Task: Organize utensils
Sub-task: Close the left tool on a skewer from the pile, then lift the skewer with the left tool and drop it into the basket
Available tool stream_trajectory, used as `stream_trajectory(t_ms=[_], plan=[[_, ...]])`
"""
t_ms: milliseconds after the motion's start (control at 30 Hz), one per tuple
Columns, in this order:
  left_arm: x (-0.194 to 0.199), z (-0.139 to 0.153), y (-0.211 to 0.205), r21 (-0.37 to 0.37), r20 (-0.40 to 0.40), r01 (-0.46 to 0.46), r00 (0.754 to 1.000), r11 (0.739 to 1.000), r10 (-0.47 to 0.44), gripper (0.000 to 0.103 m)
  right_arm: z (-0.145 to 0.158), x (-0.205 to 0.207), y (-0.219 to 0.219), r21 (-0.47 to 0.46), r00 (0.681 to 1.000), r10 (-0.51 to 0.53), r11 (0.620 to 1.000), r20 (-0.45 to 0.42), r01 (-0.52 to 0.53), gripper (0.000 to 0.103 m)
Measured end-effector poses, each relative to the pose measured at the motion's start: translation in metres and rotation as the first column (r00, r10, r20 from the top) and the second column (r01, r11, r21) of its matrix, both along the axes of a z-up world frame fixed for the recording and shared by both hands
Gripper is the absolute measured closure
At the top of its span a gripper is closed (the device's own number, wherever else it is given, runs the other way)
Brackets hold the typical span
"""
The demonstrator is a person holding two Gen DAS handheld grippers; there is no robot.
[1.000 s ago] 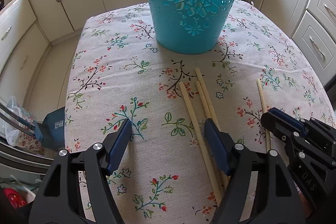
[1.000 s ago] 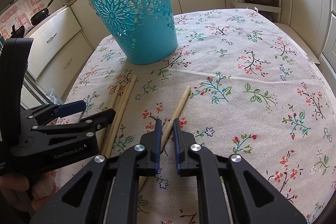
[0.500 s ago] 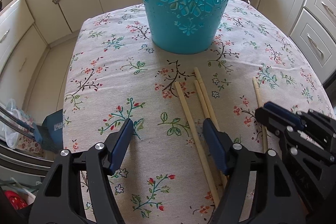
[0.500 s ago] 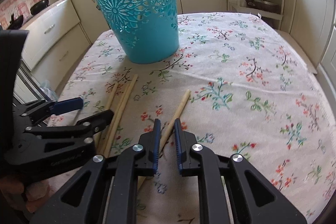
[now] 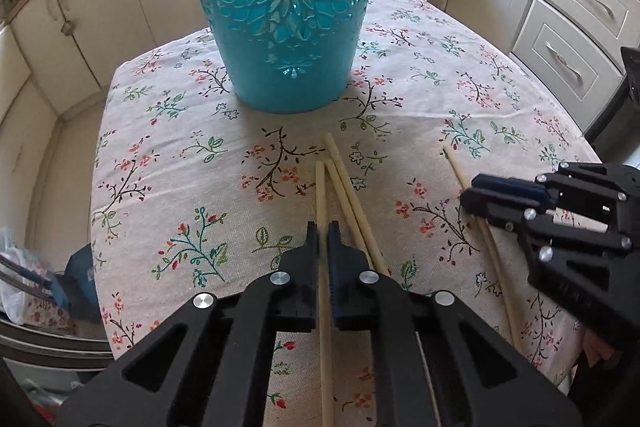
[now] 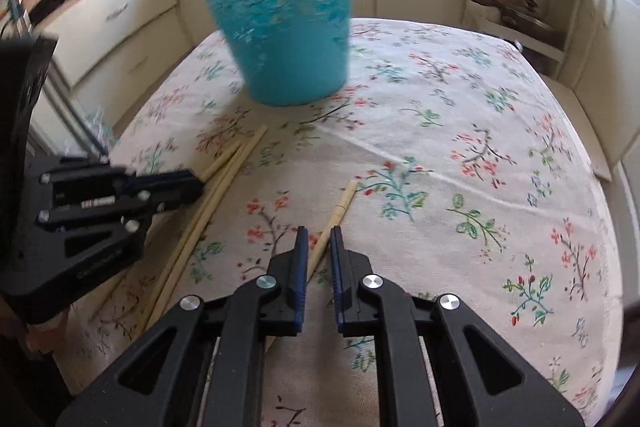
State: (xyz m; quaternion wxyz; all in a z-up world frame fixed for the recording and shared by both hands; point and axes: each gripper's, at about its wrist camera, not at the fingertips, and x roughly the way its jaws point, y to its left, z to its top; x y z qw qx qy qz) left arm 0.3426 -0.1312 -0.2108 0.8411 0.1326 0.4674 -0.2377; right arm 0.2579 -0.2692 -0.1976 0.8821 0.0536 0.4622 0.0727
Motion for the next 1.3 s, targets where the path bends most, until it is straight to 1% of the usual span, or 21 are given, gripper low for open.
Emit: stream_trajectory(t_ms=[67, 233, 400, 500, 567, 667, 733, 767, 833, 867, 933, 967, 1000, 1067, 1100, 1167, 1200, 1233, 1267, 1300], plan=[[0.002, 0.0, 0.001, 0.001, -0.003, -0.019, 1.0, 1.0, 0.019, 0.097, -0.001, 0.001, -0.001, 0.018, 1.0, -0.02, 1.0, 0.008, 0.02, 0.09], [0.01, -0.002, 0.003, -0.002, -0.009, -0.047, 0.999, 0.999, 0.047, 0.096, -0.003, 0.001, 0.002, 0.021, 0.998, -0.045, 0.999, 0.039, 0.044, 0.09], [0.009, -0.002, -0.003, 0.035, 0.018, -0.017, 1.0, 0.999, 0.016, 0.098, -0.003, 0.0, -0.003, 0.062, 0.998, -0.059, 0.996, 0.039, 0.056, 0.09], [0.01, 0.0, -0.001, 0.017, -0.019, -0.01, 1.0, 1.0, 0.01, 0.098, -0.003, 0.001, -0.004, 0.071, 0.997, -0.061, 0.996, 0.039, 0.058, 0.09], [0.009, 0.007, 0.004, 0.003, -0.025, -0.011, 1.0, 1.0, 0.011, 0.098, -0.003, 0.001, -0.005, 0.078, 0.997, -0.062, 0.995, 0.038, 0.058, 0.09], [0.005, 0.036, 0.016, -0.067, -0.012, -0.015, 1.0, 0.998, 0.015, 0.098, -0.004, 0.001, -0.008, 0.098, 0.997, -0.064, 0.993, 0.037, 0.06, 0.09], [0.003, 0.066, 0.026, -0.147, 0.007, -0.016, 1.0, 0.989, 0.017, 0.098, -0.004, 0.001, -0.01, 0.113, 0.997, -0.066, 0.992, 0.035, 0.061, 0.09], [0.002, 0.078, 0.029, -0.173, 0.02, -0.014, 1.0, 0.985, 0.018, 0.098, -0.004, 0.001, -0.01, 0.116, 0.997, -0.066, 0.991, 0.035, 0.061, 0.09], [0.001, 0.115, 0.034, -0.236, 0.08, -0.005, 0.997, 0.972, 0.025, 0.098, -0.004, 0.001, -0.009, 0.119, 0.997, -0.063, 0.991, 0.036, 0.058, 0.088], [0.002, 0.128, 0.037, -0.257, 0.1, -0.004, 0.995, 0.966, 0.031, 0.098, -0.004, 0.001, -0.009, 0.119, 0.997, -0.062, 0.991, 0.037, 0.057, 0.087], [0.01, 0.167, 0.034, -0.304, 0.176, -0.003, 0.983, 0.953, 0.059, 0.098, -0.004, 0.002, -0.009, 0.119, 0.998, -0.06, 0.991, 0.037, 0.055, 0.087], [0.014, 0.177, 0.032, -0.316, 0.197, -0.002, 0.978, 0.949, 0.068, 0.098, -0.004, 0.002, -0.009, 0.12, 0.998, -0.059, 0.991, 0.038, 0.054, 0.086], [0.022, 0.195, 0.029, -0.34, 0.24, -0.006, 0.966, 0.941, 0.093, 0.098, -0.004, 0.001, -0.009, 0.12, 0.998, -0.06, 0.991, 0.037, 0.055, 0.086], [0.032, 0.217, 0.022, -0.37, 0.297, -0.013, 0.946, 0.929, 0.131, 0.098, -0.004, 0.001, -0.008, 0.12, 0.997, -0.06, 0.991, 0.037, 0.055, 0.086], [0.039, 0.227, 0.019, -0.399, 0.322, -0.018, 0.933, 0.917, 0.159, 0.098, -0.004, 0.001, -0.008, 0.119, 0.997, -0.06, 0.991, 0.038, 0.055, 0.086], [0.054, 0.24, 0.014, -0.448, 0.369, -0.035, 0.903, 0.893, 0.221, 0.098, -0.004, 0.001, -0.009, 0.12, 0.998, -0.06, 0.991, 0.038, 0.055, 0.086], [0.061, 0.244, 0.009, -0.462, 0.403, -0.041, 0.88, 0.886, 0.251, 0.098, -0.004, 0.001, -0.009, 0.12, 0.997, -0.06, 0.991, 0.038, 0.055, 0.086], [0.069, 0.246, 0.006, -0.474, 0.436, -0.054, 0.853, 0.879, 0.288, 0.098, -0.004, 0.001, -0.009, 0.121, 0.998, -0.06, 0.991, 0.038, 0.055, 0.086], [0.079, 0.244, 0.002, -0.483, 0.452, -0.068, 0.834, 0.873, 0.315, 0.098, -0.004, 0.001, -0.009, 0.121, 0.997, -0.06, 0.991, 0.037, 0.055, 0.086], [0.089, 0.241, -0.002, -0.484, 0.46, -0.085, 0.822, 0.871, 0.336, 0.098, -0.004, 0.001, -0.008, 0.122, 0.997, -0.061, 0.991, 0.037, 0.056, 0.086]])
